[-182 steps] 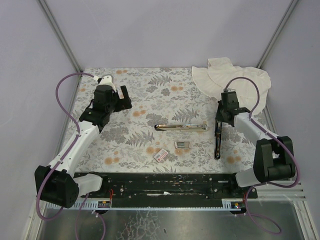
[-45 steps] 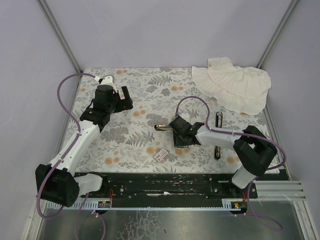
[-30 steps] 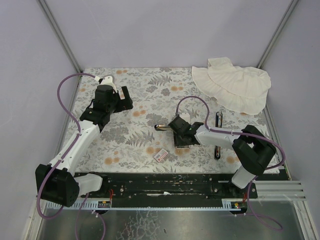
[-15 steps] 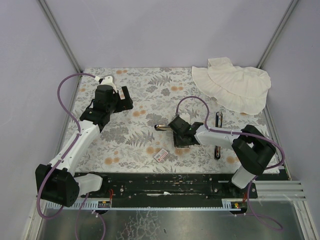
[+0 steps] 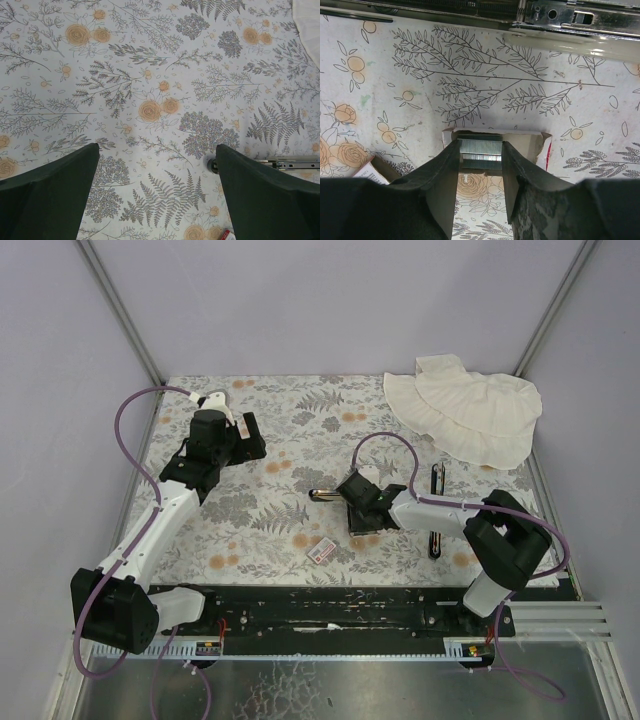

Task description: Load the staples into the stapler

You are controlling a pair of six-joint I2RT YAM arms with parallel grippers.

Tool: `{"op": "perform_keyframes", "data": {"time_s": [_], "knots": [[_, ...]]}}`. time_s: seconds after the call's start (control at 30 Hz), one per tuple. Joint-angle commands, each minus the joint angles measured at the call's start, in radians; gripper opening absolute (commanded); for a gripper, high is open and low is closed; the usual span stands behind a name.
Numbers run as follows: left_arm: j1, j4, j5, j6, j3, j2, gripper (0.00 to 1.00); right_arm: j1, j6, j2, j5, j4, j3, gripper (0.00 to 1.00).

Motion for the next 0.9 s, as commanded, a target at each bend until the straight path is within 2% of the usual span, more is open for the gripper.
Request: {"op": "perform_keyframes", "data": {"time_s": [0.0, 0.17, 0.37, 0.73, 0.87], "knots": [[0.010, 0.025, 0.013, -0.003, 0.001, -0.015, 1.00, 0.009, 0.002, 0.003, 0.027, -0.002, 0.013, 0.44], [0.011, 0.024, 0.010, -0.003, 0.001, -0.018, 1.00, 0.009, -0.001, 0.035, 0.026, -0.001, 0.009, 0.45], [0.011, 0.024, 0.010, -0.001, -0.001, -0.017, 1.00, 0.009, -0.019, 0.013, 0.022, -0.010, 0.022, 0.43], [0.013, 0.024, 0.011, -0.003, -0.001, -0.015, 1.00, 0.002, -0.087, -0.196, 0.068, -0.102, 0.061, 0.40], [0.013, 0.024, 0.014, -0.002, -0.001, -0.013, 1.00, -0.048, -0.110, -0.247, 0.072, -0.116, 0.017, 0.40]]}}
